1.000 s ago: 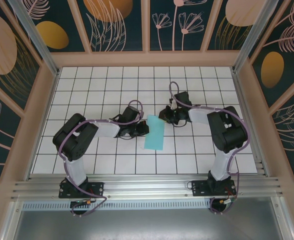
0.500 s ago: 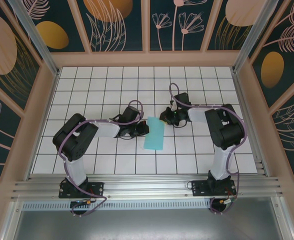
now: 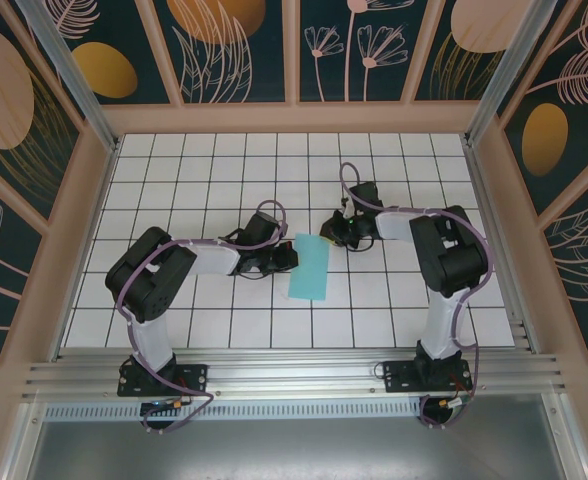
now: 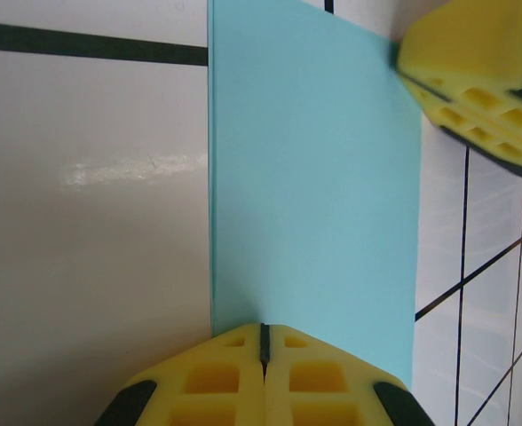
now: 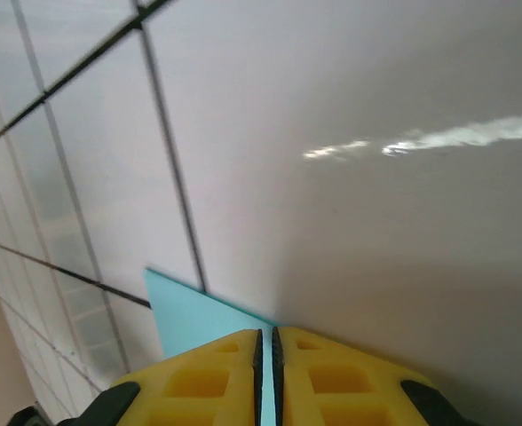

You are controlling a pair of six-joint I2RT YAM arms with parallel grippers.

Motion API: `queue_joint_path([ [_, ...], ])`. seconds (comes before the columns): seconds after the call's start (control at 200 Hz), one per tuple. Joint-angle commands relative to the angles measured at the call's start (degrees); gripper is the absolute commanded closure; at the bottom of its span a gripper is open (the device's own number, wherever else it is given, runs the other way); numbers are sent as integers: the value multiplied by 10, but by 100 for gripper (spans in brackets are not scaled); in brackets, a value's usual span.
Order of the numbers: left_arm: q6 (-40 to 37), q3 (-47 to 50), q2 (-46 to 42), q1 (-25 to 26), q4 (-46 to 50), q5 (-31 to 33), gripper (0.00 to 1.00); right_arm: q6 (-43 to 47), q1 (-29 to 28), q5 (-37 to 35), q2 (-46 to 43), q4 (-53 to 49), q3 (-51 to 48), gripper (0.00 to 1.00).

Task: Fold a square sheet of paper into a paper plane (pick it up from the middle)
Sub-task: Fold the square sheet of paper in half at the center of the table.

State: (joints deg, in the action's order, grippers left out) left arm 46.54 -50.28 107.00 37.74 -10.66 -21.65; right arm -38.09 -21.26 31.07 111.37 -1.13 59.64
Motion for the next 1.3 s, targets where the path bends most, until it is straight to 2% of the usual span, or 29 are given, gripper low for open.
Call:
queue_joint_path([
  [0.0, -13, 19, 22, 3, 82, 39, 100, -8, 7, -12, 17, -1, -19, 84],
  [0.355, -15, 19, 22, 3, 82, 39, 100, -14, 11, 6, -43, -27, 22, 84],
  [0.656, -13, 23, 19, 3, 78, 38, 100, -31, 11, 15, 0, 11, -6, 84],
  [0.766, -14, 22, 19, 2, 80, 39, 100, -25, 12, -9, 21, -7, -4, 84],
  [0.901, -15, 27, 16, 2, 80, 41, 100, -33, 14, -2, 15, 1, -9, 84],
  [1.081, -14, 26, 15, 3, 80, 40, 100, -30, 13, 26, -35, -11, 9, 84],
  [1.156, -13, 27, 12, 3, 80, 42, 100, -26, 10, 4, -76, -23, 1, 83],
  [1.216, -11, 26, 11, 3, 79, 42, 100, -33, 3, -38, -114, -22, -30, 83],
  [1.291, -10, 27, 10, 3, 78, 42, 100, -49, -3, -15, -148, 24, -85, 83],
])
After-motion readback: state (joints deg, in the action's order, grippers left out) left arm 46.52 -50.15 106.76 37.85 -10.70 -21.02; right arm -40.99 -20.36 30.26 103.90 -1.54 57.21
